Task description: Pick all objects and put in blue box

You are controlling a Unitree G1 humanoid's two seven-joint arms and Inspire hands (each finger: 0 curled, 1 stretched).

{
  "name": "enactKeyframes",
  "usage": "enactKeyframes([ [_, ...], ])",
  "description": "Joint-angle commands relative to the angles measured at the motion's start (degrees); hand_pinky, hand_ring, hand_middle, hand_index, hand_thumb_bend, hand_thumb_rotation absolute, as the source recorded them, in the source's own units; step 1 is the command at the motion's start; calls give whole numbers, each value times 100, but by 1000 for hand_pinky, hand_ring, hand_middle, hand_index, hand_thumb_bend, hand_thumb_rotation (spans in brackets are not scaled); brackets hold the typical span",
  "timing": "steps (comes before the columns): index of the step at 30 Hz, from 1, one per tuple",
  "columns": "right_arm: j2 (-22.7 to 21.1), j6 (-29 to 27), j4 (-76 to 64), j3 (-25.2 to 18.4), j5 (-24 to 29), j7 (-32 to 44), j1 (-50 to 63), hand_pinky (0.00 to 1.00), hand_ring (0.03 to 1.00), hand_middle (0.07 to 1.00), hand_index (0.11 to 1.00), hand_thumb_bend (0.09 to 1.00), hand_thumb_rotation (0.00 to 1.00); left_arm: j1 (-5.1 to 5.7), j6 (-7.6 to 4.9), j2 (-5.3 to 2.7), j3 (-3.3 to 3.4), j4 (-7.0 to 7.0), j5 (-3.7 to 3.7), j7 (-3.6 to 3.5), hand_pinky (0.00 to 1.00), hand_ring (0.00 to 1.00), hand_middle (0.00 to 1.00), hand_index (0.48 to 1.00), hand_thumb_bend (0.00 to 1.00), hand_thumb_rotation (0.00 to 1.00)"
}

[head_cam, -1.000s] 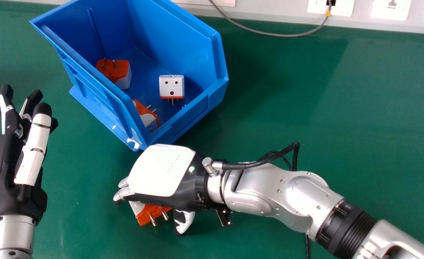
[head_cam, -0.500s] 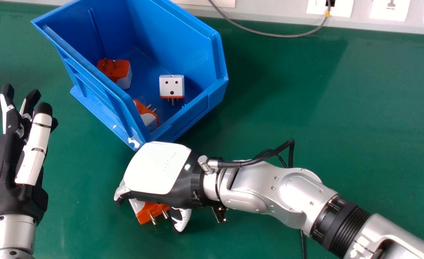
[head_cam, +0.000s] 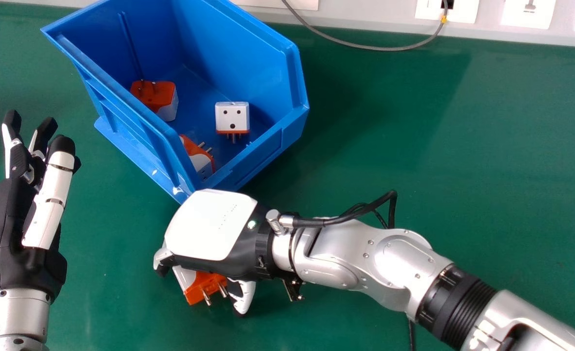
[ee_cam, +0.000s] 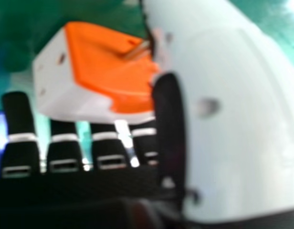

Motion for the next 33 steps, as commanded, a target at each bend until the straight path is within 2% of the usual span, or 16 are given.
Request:
enactKeyframes([
  [1,-46,97,134,94,-127,-16,31,593,726,753,718,528,0,-58,-133,55,16,-110,-39,-63,934,973,983,978,318,609],
  [9,-42,115,413,195,-165,-424,77,588,718,739,696,541,0,-92,-179,72,27,-107,-69,-157,943,981,990,986,326,613],
  [15,-55,65,520,261,-206,-1057,111,559,694,715,666,566,0,-71,-112,72,17,-183,-14,-94,955,989,995,993,351,636],
  [16,-62,60,531,275,-210,-1149,106,510,644,681,636,552,0,-68,-108,72,12,-193,-7,-87,957,990,996,995,360,645],
  [18,-57,58,599,310,-256,-1497,99,510,644,681,636,552,0,-69,-103,77,12,-189,9,-70,957,990,996,995,360,645],
  [19,-45,61,645,331,-283,-1671,94,474,600,649,615,540,0,-68,-94,80,15,-186,12,-60,959,991,997,996,367,652],
  [20,-36,63,687,352,-298,-1798,85,402,505,600,585,538,0,-68,-87,82,17,-186,14,-52,961,992,998,997,371,658],
  [21,-30,63,713,368,-306,-1889,77,402,505,600,585,538,0,-64,-92,81,16,-184,17,-48,961,992,998,997,371,658],
  [22,-29,58,718,365,-290,-1911,74,351,434,562,563,536,0,-62,-103,79,16,-178,18,-49,962,993,998,998,375,662],
  [23,-25,44,720,350,-257,-1888,73,351,434,562,563,536,0,-64,-118,78,15,-169,20,-51,962,993,998,998,375,662],
  [24,-33,25,704,334,-225,-1852,79,323,389,534,547,534,0,-63,-125,76,11,-173,27,-51,963,994,999,998,377,666],
  [28,-50,14,655,319,-200,-1827,106,308,358,517,533,533,0,-53,-120,63,2,-201,19,-52,964,994,999,999,379,668],
  [33,-61,30,564,330,-209,-1745,122,261,285,480,503,531,0,-49,-141,75,7,-176,2,-87,966,995,1000,1000,386,674],
])
